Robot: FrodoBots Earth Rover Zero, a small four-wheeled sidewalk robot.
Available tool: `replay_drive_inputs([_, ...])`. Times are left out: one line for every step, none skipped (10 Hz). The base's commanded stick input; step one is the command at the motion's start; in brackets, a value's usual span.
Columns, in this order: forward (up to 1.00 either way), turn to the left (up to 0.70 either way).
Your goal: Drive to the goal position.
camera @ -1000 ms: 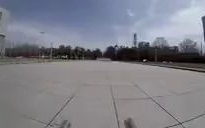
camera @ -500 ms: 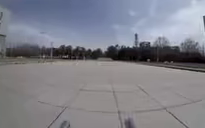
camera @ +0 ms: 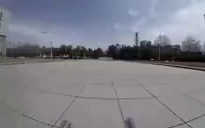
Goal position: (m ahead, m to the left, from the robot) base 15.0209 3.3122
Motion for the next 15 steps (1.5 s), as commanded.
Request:
replay_drive_inputs([0.85,0.00])
replay_drive_inputs([0.85,0.00])
replay_drive_inputs([0.85,0.00])
replay_drive_inputs([0.85,0.00])
replay_drive_inputs([0.85,0.00])
replay_drive_inputs([0.85,0.00])
replay_drive_inputs([0.85,0.00])
replay_drive_inputs([0.85,0.00])
replay_drive_inputs([0.85,0.00])
replay_drive_inputs([0.85,0.00])
replay_drive_inputs([0.85,0.00])
replay_drive_inputs([0.85,0.00])
replay_drive_inputs([0.85,0.00])
replay_drive_inputs([0.85,0.00])
replay_drive_inputs([0.85,0.00])
